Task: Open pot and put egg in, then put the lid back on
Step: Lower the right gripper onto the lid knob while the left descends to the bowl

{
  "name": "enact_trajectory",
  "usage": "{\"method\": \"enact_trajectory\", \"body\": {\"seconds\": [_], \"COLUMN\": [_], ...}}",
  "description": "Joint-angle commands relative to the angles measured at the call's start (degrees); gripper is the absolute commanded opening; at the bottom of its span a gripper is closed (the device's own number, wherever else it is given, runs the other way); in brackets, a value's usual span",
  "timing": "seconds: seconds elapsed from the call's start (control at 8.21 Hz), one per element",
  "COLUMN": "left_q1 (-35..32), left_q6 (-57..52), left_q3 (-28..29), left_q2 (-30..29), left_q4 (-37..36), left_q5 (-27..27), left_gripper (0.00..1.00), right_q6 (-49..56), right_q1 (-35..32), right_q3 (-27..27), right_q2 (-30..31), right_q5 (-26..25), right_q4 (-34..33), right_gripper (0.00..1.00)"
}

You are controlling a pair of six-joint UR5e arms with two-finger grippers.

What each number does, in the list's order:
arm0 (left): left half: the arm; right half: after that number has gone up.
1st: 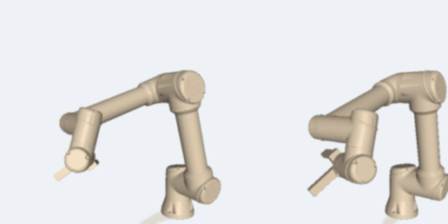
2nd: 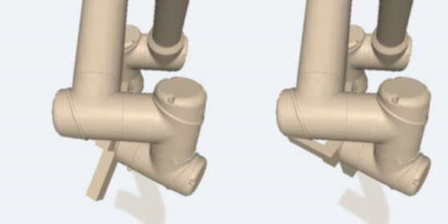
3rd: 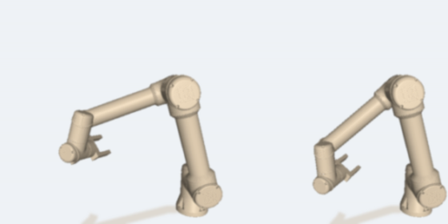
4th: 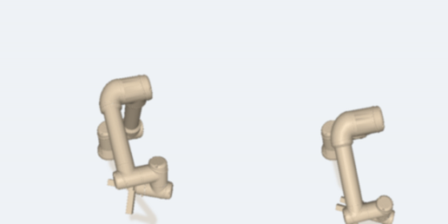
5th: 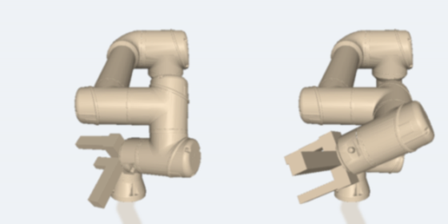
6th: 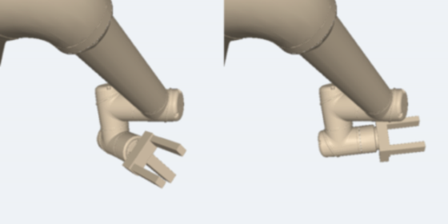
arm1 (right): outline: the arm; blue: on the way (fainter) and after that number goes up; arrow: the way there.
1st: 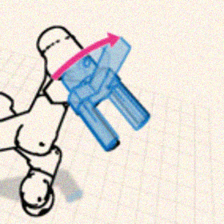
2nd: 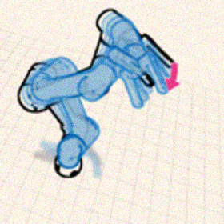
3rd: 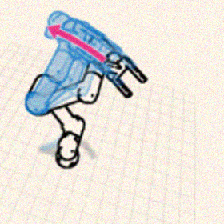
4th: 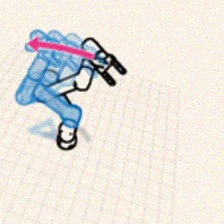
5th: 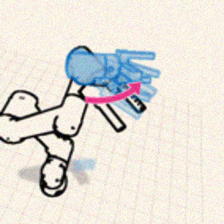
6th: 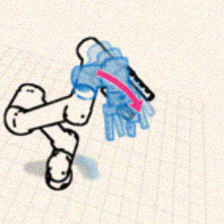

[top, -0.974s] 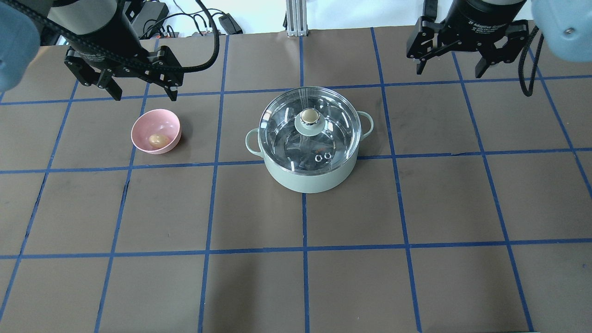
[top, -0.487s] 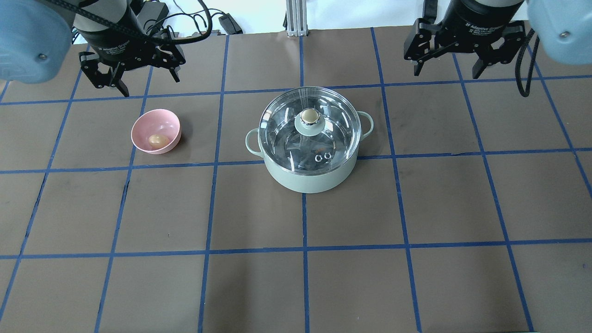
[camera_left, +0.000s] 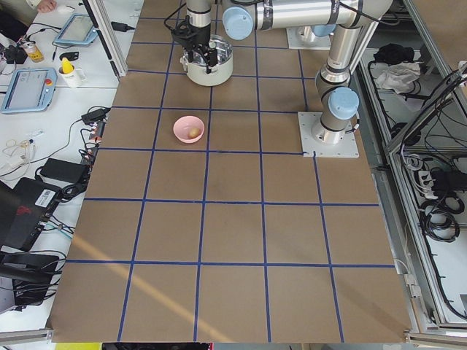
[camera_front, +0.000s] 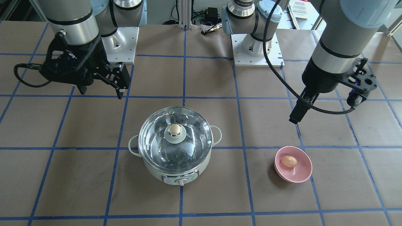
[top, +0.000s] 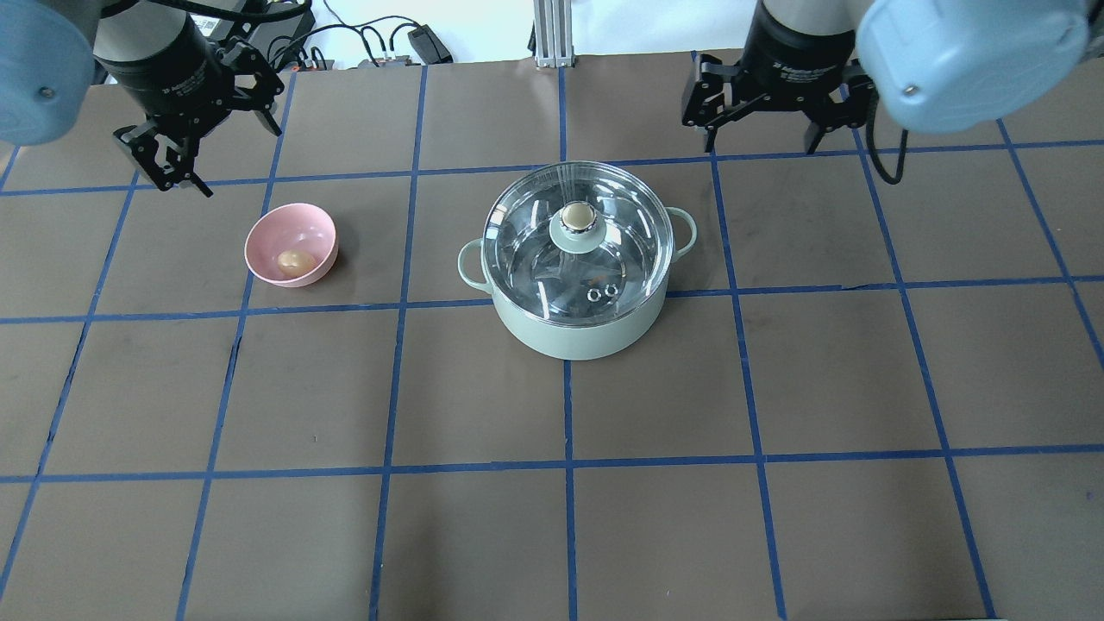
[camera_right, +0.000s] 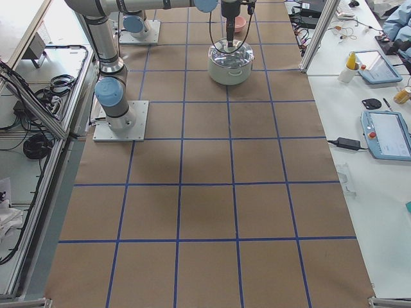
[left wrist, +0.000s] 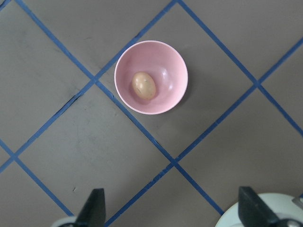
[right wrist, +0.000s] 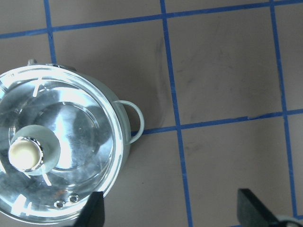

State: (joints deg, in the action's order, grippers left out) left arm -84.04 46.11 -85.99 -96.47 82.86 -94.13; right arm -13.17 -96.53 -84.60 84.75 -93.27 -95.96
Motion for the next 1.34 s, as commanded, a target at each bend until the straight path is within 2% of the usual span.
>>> {"method": "enact_trajectory", "body": {"seconds": [0.0, 0.24, 0.37, 0.61, 0.73, 0.85, 0.97, 1.22], "left_q1": [5.19, 5.65, 5.65, 5.65, 5.65, 5.73, 5.73, 5.73], "left_q6": [4.07, 7.48, 8.81, 11.46, 11.46, 11.46, 11.37, 11.45], "left_q3": [-0.23, -0.66, -0.84, -0.84, -0.76, -0.75, -0.93, -0.84], "left_q2": [-1.44, -4.67, -6.78, -11.44, -13.11, -14.00, -14.70, -17.25], "left_q4": [0.63, 0.55, -0.24, -5.06, -5.16, -6.91, -8.40, -8.42], "left_q5": [-0.35, 0.00, 0.09, 0.18, 0.27, 0.44, 0.53, 0.44], "left_gripper": [1.00, 1.00, 1.00, 1.00, 1.00, 0.96, 0.79, 0.79], "right_q6": [-8.68, -12.74, -14.06, -14.25, -14.86, -14.86, -14.86, -13.11], "right_q1": [-6.98, -9.46, -10.60, -12.28, -12.37, -12.37, -12.37, -12.37], "right_q3": [0.05, -0.04, -0.56, -1.01, -1.53, -2.15, -2.93, -3.12], "right_q2": [-8.52, -12.93, -13.73, -15.84, -15.93, -16.02, -16.02, -16.11], "right_q5": [0.19, 0.28, 2.80, 4.06, 4.14, 4.06, 4.14, 6.16], "right_q4": [-9.30, -13.54, -16.42, -16.98, -17.07, -17.16, -17.07, -17.07], "right_gripper": [1.00, 1.00, 1.00, 1.00, 1.00, 1.00, 1.00, 0.78]}}
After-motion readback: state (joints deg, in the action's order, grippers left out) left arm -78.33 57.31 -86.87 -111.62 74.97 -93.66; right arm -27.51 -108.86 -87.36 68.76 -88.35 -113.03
